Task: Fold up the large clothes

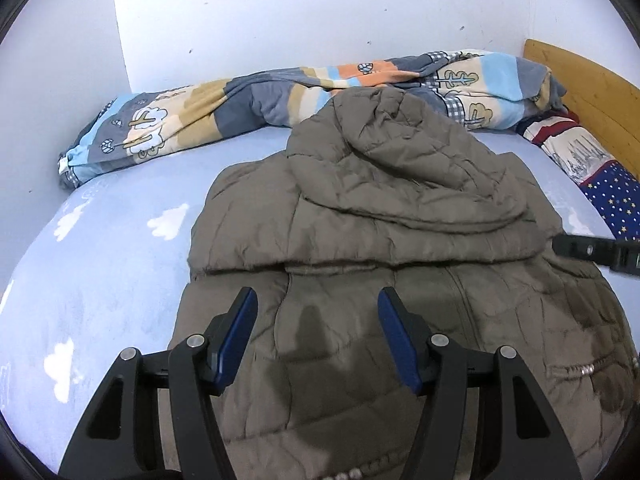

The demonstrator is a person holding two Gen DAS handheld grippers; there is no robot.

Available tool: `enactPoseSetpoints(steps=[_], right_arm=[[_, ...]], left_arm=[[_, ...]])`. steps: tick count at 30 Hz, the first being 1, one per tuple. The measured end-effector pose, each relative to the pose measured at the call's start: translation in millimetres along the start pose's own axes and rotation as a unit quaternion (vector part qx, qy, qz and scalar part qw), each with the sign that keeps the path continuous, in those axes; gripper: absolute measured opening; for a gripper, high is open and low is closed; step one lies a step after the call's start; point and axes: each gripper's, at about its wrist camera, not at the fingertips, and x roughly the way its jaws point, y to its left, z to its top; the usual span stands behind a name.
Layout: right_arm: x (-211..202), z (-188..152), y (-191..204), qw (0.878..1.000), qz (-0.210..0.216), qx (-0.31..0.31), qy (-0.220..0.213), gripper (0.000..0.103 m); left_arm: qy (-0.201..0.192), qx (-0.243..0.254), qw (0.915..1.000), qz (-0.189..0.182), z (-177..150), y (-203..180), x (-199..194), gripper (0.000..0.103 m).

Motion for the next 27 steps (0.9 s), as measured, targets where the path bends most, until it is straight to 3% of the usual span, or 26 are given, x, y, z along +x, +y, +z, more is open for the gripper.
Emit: enactPoseSetpoints(steps=[12,27], right_arm=[[24.3,11.9,-6.4,0.999,-0.027,-0.001,-0.017,0.047],[44.2,39.2,9.1,0.998,-0.042,-0.021,-0.044,0.047]], left_arm=[[-0.035,0.016,0.9989,0.028,12.2,-6.6,2.9,0.062],[-0.048,0.010,0.9983,0.032,16.9,-4.1,1.4,0.062]])
